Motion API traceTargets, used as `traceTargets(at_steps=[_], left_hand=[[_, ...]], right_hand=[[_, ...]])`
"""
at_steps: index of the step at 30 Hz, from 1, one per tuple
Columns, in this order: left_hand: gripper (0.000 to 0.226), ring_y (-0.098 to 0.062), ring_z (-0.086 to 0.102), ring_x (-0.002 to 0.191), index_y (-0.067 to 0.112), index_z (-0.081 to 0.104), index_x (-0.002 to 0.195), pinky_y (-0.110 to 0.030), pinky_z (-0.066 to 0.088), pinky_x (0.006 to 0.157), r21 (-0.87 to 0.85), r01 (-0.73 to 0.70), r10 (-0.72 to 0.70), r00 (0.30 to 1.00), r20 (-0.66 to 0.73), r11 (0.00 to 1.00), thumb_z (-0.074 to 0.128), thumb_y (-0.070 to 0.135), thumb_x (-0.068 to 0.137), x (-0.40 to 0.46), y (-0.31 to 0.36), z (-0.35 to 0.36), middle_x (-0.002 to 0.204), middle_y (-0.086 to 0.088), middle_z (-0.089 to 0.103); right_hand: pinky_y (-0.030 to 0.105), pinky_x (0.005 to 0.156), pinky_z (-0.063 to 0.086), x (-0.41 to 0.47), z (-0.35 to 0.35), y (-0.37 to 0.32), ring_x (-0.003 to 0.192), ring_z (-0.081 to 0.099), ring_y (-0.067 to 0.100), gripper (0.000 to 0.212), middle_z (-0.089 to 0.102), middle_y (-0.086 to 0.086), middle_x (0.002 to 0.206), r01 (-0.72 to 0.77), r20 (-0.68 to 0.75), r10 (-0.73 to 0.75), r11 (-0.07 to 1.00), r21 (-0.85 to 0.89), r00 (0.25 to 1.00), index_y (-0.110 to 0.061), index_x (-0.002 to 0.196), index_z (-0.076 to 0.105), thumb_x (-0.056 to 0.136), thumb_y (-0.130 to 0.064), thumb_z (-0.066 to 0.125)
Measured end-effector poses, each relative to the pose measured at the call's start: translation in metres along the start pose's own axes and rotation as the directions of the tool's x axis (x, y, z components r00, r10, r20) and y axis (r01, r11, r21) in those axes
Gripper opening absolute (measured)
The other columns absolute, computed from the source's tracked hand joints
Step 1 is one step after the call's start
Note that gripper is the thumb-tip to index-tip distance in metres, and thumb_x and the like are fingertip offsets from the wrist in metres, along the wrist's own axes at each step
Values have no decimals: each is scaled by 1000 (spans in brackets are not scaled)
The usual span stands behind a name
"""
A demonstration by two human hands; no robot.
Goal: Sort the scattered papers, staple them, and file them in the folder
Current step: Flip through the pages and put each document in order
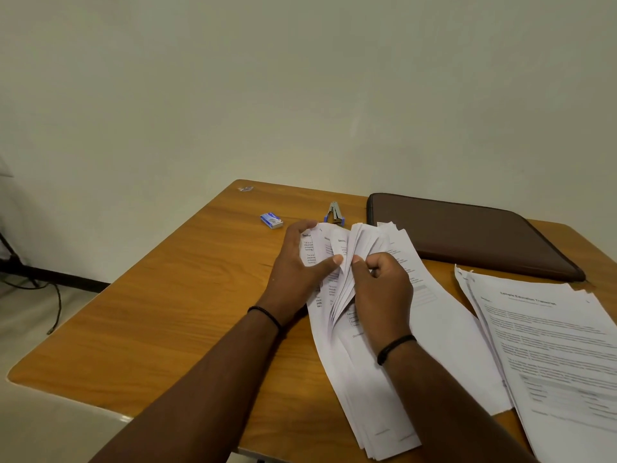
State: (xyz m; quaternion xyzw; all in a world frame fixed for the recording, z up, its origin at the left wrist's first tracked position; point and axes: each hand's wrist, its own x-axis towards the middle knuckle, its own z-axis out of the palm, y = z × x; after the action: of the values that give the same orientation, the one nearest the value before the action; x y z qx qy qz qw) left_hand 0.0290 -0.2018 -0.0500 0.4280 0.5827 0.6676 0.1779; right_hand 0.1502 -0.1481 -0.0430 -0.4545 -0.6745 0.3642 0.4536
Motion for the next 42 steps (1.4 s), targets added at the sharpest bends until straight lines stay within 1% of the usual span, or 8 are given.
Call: traceTargets(at_steps=[6,10,13,19,25,30,34,42], left_hand=[[55,-6,61,98,37,43,123,-27,61,72,114,25,-22,1000,-22,993,73,9,86,-2,4,2,113,23,51],[13,-11,54,108,34,66,102,-17,48,84,304,92,-84,996,-38,948,57,25,96,-1,-2,2,120,8,58],[33,-14,64,101,28,76,94,-28,53,84,224,166,-159,986,-51,960,56,54,91,0,-3,3,104,7,70],[25,-17,72,71,-2,72,78,-18,50,55,129,288,-281,957,-73,949,66,15,94,4,-1,1,81,-9,73],[34,-30,54,61,2,60,60,-28,46,54,-137,358,-367,929,-44,924,80,21,80,3,5,8,60,-15,54],[33,-31,69,74,-3,68,91,-33,58,64,-314,435,-430,899,89,844,66,29,91,3,13,10,90,-22,71],[25,-21,70,65,0,66,83,-27,57,56,-288,459,-441,888,128,841,60,20,97,3,13,10,76,-10,71],[22,-20,75,80,-6,65,109,-28,59,63,-236,426,-404,905,136,874,69,-1,88,3,12,6,90,-2,78]], right_hand=[[4,49,36,-2,0,-4,63,56,7,18,62,-4,80,37,-4,-37,999,-35,999,-16,84,59,97,-29,61],[1,50,40,-4,-1,-4,68,58,9,17,68,4,95,73,12,-73,995,-63,997,-15,85,57,97,-26,61],[2,50,41,-5,-1,-5,73,60,10,18,68,4,96,89,26,-88,993,-81,996,-15,86,56,97,-28,61],[4,48,37,-5,-1,-6,73,64,11,19,65,-2,88,90,29,-87,991,-101,996,-19,82,54,97,-30,61],[3,50,38,-6,-2,-5,61,52,5,18,54,-10,74,108,44,-104,987,-118,994,-19,85,54,97,-30,61],[4,55,35,0,-3,-3,66,55,5,18,61,-4,83,60,43,-57,996,-65,997,-18,87,56,98,-31,59],[9,59,41,2,0,0,73,60,10,18,64,-1,87,16,42,-14,999,-39,999,-17,87,56,98,-31,59],[20,65,54,8,4,5,78,66,17,17,67,2,88,-78,40,76,997,31,996,-16,89,57,99,-30,58]])
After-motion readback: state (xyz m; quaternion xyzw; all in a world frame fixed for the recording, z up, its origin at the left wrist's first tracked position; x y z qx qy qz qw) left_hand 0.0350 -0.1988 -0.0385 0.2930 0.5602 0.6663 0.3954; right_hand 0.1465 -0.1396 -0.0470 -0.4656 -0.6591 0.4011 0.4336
